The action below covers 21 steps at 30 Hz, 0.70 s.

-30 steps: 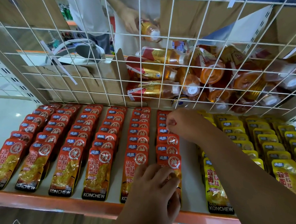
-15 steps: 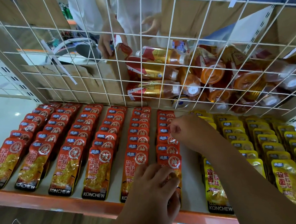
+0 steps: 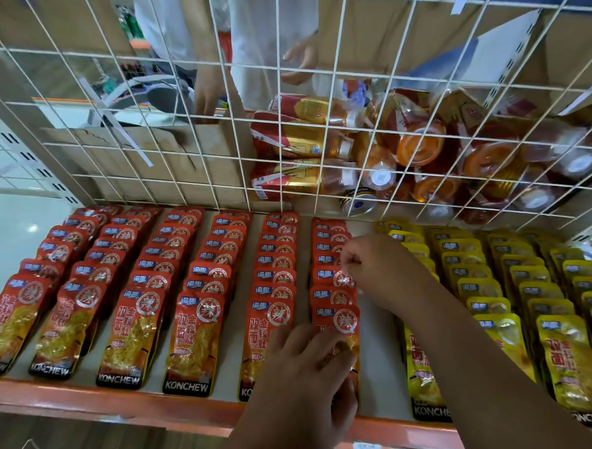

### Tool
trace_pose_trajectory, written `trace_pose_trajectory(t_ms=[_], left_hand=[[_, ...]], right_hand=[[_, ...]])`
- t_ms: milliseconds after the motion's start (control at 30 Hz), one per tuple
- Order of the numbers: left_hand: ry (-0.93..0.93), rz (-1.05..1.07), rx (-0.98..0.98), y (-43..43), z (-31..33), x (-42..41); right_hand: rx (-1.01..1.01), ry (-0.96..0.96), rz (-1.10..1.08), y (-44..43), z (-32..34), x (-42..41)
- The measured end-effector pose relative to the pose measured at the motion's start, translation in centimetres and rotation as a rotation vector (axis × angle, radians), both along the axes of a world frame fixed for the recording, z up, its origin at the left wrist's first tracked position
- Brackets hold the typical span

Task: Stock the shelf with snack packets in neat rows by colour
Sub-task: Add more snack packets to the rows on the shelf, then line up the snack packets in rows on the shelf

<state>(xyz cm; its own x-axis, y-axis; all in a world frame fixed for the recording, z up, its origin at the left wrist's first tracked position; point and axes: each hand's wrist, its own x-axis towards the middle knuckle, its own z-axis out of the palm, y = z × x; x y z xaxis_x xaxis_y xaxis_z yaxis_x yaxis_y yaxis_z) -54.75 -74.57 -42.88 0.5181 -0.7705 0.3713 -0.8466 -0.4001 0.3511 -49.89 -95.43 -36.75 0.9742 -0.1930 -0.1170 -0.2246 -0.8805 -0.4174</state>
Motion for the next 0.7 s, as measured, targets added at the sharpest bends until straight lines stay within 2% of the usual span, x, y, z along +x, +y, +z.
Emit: trace_pose_trajectory(t_ms=[200, 333, 500, 700], left_hand=[[-0.003, -0.002, 0.003, 0.0, -0.2, 0.0], [-0.006, -0.003, -0.005, 0.0, -0.2, 0.0], [-0.017, 0.0, -0.008, 0.0, -0.2, 0.1], [-0.035, -0.004, -0.009, -0.1, -0.1, 0.0]], right_hand=[[0.008, -0.007, -0.024, 0.1, 0.0, -0.2], [-0.108, -0.129, 0.006, 0.5, 0.5, -1.2], [-0.127, -0.005, 0.165, 1.7, -0.1, -2.1], [-0.059, -0.07, 0.101, 1.6, -0.9, -2.6]])
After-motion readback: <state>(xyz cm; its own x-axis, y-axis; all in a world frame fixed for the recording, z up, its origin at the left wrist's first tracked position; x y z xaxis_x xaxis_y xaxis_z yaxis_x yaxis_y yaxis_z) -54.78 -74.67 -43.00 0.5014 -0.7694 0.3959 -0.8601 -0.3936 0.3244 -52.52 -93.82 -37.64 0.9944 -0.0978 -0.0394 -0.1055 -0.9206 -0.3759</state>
